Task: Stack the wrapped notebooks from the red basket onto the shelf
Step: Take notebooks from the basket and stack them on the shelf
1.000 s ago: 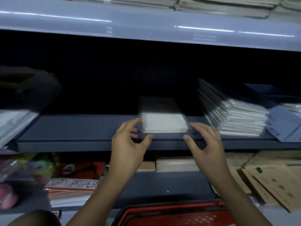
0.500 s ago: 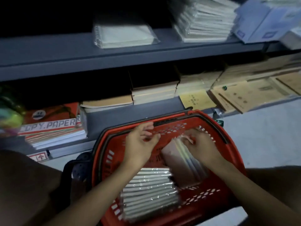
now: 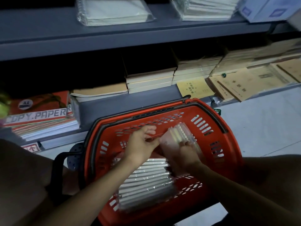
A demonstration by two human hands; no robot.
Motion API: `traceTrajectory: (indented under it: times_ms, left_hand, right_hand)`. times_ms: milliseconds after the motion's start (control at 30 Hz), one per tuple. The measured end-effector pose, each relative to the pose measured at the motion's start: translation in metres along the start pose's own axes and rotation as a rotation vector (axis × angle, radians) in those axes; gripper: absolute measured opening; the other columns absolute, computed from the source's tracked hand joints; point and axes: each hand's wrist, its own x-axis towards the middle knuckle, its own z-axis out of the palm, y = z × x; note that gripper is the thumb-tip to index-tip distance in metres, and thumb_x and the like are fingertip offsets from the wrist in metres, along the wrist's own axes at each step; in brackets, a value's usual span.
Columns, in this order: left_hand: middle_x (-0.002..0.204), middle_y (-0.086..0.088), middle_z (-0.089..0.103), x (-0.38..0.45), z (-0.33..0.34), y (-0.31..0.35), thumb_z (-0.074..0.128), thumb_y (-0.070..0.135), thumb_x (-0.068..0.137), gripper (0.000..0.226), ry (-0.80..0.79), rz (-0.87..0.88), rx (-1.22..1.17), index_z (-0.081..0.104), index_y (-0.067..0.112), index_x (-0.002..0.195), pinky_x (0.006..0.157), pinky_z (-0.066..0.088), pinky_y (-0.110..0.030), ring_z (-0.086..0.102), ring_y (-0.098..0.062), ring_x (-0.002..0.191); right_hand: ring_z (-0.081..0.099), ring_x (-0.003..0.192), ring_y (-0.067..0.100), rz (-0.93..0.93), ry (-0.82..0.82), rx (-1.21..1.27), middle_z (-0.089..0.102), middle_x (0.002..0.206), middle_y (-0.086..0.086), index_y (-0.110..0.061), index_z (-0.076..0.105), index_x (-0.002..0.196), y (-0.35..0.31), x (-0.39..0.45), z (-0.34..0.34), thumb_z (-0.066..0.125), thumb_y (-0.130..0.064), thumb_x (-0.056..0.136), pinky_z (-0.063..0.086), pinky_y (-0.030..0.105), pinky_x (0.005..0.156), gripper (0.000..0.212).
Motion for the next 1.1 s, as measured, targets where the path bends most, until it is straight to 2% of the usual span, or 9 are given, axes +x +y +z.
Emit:
traceTrajectory:
  times_ms: [100,233,400,567,667,767,933,1000,1100]
  left_hand:
    - [0.095,0.01,0.066,0.0,-0.001,-0.003,0.082,0.01,0.079,0.039,-0.012,-0.01,0.019,0.067,0.015,0.116,0.083,0.049,-0.017,0.06,0.0,0.082]
    - [0.094,0.017,0.065,0.004,0.001,-0.003,0.081,0.012,0.08,0.036,-0.026,-0.019,0.023,0.067,0.017,0.114,0.082,0.048,-0.014,0.061,-0.002,0.085]
    - [0.096,0.021,0.066,0.003,-0.001,-0.003,0.08,0.018,0.082,0.031,-0.039,-0.007,0.091,0.068,0.026,0.109,0.082,0.049,-0.017,0.064,-0.005,0.091]
    - [0.1,0.021,0.066,0.007,-0.019,0.016,0.072,0.005,0.087,0.036,-0.01,0.072,0.054,0.066,0.029,0.113,0.084,0.05,-0.015,0.063,-0.01,0.095]
    - [0.116,0.012,0.066,0.007,-0.034,0.03,0.069,0.004,0.089,0.044,-0.05,0.15,0.041,0.062,0.026,0.127,0.095,0.05,-0.019,0.062,-0.005,0.106]
    - [0.137,0.014,0.058,0.004,-0.045,0.044,0.071,0.014,0.09,0.057,-0.091,0.209,0.075,0.051,0.03,0.141,0.106,0.044,-0.021,0.052,0.0,0.125]
    - [0.142,0.005,0.055,-0.01,-0.048,0.055,0.077,0.027,0.085,0.071,0.01,0.122,0.005,0.042,0.029,0.146,0.102,0.044,-0.026,0.053,-0.009,0.124]
    - [0.125,0.005,0.067,-0.018,-0.048,0.062,0.077,0.025,0.085,0.067,0.005,0.038,-0.144,0.042,0.033,0.142,0.096,0.05,-0.027,0.066,-0.011,0.107]
    - [0.102,-0.002,0.077,-0.026,-0.054,0.078,0.07,0.014,0.091,0.047,-0.022,0.003,-0.495,0.052,0.026,0.132,0.093,0.057,-0.048,0.075,-0.027,0.091]
  right_hand:
    - [0.04,0.135,0.031,0.001,0.014,-0.057,0.042,0.145,0.019,0.001,0.032,0.142,0.003,0.007,0.005,0.059,-0.034,0.095,0.029,0.032,0.111,0.064]
    - [0.061,0.117,0.029,0.005,-0.061,-0.031,0.063,0.126,0.013,-0.006,0.054,0.126,0.003,0.007,0.002,0.066,-0.035,0.089,0.048,0.034,0.096,0.048]
    - [0.067,0.108,0.029,0.003,-0.102,-0.031,0.068,0.117,0.013,-0.006,0.069,0.112,0.0,-0.005,0.012,0.067,-0.041,0.086,0.052,0.031,0.084,0.044]
    - [0.071,0.085,0.019,0.029,-0.1,0.226,0.076,0.095,0.009,-0.01,0.076,0.093,0.011,-0.011,-0.061,0.063,-0.027,0.09,0.056,0.026,0.07,0.022]
    - [0.063,0.081,0.016,-0.079,-0.032,0.151,0.066,0.08,-0.003,-0.023,0.066,0.07,0.017,-0.034,-0.12,0.052,-0.021,0.099,0.045,0.022,0.065,0.032]
    - [0.061,0.083,0.012,-0.184,0.051,0.182,0.065,0.081,-0.006,-0.026,0.064,0.072,0.025,-0.062,-0.167,0.054,-0.023,0.1,0.048,0.026,0.075,0.03]
    - [0.062,0.074,0.034,-0.303,0.196,0.629,0.064,0.082,0.02,-0.011,0.072,0.086,0.031,-0.117,-0.221,0.056,-0.028,0.099,0.045,0.033,0.065,0.026]
    - [0.064,0.074,0.036,-0.296,0.243,0.908,0.064,0.088,0.029,0.001,0.071,0.091,0.026,-0.135,-0.227,0.054,-0.026,0.098,0.049,0.038,0.067,0.033]
    - [0.07,0.085,0.035,-0.265,0.243,1.176,0.071,0.094,0.023,-0.002,0.074,0.096,0.013,-0.145,-0.224,0.055,-0.033,0.093,0.055,0.046,0.08,0.037]
